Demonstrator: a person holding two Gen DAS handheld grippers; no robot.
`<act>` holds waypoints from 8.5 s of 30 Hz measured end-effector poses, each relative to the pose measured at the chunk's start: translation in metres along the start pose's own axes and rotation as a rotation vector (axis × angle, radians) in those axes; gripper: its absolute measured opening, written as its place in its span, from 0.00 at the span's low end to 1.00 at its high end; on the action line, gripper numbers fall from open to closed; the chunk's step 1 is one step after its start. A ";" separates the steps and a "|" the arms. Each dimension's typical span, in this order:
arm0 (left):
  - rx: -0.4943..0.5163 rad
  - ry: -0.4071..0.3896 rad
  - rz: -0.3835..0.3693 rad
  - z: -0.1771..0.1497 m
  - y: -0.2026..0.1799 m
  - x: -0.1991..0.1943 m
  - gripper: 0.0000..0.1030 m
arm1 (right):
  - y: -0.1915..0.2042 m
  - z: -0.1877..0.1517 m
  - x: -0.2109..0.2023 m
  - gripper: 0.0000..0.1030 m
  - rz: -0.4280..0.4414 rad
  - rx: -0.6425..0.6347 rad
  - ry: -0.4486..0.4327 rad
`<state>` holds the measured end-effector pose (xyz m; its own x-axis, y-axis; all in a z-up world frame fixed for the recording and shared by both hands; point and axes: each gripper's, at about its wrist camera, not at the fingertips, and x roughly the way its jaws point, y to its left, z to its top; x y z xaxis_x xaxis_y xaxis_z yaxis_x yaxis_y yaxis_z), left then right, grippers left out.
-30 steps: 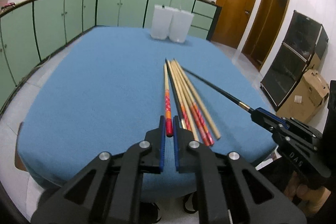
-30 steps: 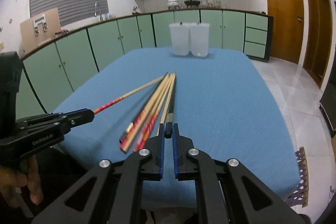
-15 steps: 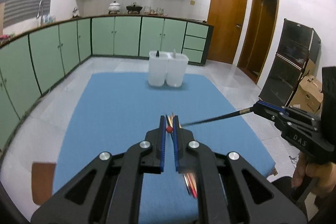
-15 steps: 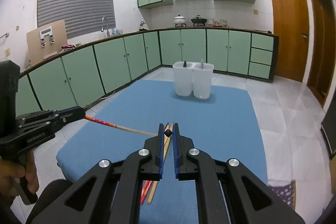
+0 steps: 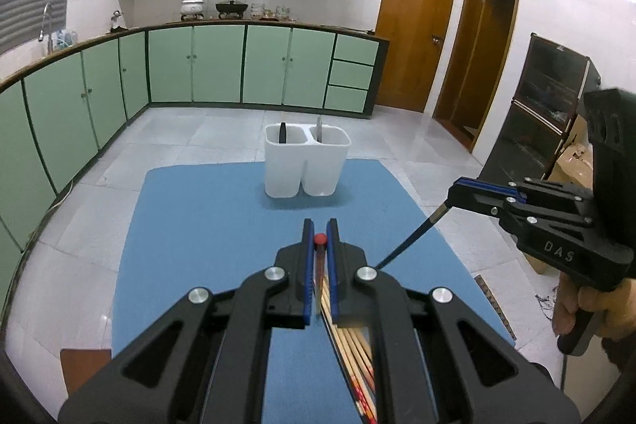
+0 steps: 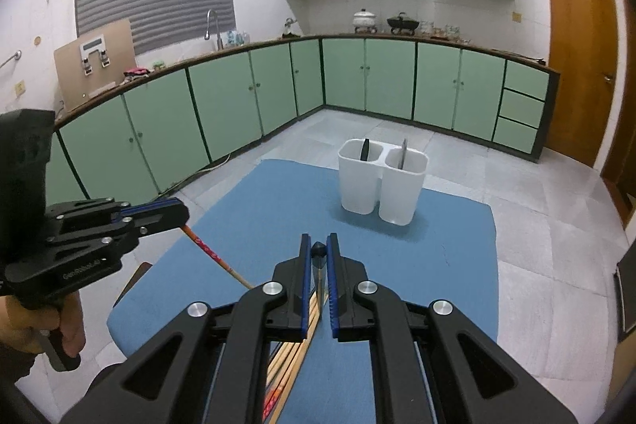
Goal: Organize utensils
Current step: 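Carry the chopsticks to the white holder and drop them in with both tools, then close the left tool on a black chopstick while the right tool grasps a wooden chopstick, then carry both chopsticks to the white holder and drop them in with both tools, then close the left tool on a red-patterned chopstick while the right tool grasps another red one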
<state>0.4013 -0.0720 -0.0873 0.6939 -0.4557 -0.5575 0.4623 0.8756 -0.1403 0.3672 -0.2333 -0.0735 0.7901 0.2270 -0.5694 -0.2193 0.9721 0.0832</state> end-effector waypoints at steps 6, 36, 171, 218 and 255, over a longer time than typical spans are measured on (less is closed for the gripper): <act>0.034 0.008 -0.010 0.029 0.001 0.014 0.05 | -0.007 0.033 0.005 0.07 0.010 -0.020 0.022; 0.080 -0.079 0.089 0.206 0.018 0.163 0.05 | -0.109 0.181 0.132 0.07 -0.148 0.006 -0.025; 0.090 -0.088 0.027 0.011 -0.029 -0.009 0.07 | -0.010 0.009 -0.008 0.07 0.074 0.007 0.002; 0.093 -0.162 0.073 0.181 0.019 0.148 0.21 | -0.121 0.169 0.086 0.18 -0.122 0.041 -0.128; -0.052 -0.002 0.116 -0.198 -0.007 -0.041 0.63 | 0.067 -0.259 0.015 0.28 -0.083 0.085 0.094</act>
<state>0.2609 -0.0275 -0.2255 0.7419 -0.3515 -0.5710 0.3497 0.9294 -0.1178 0.2160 -0.1802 -0.2880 0.7455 0.1434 -0.6509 -0.1037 0.9896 0.0992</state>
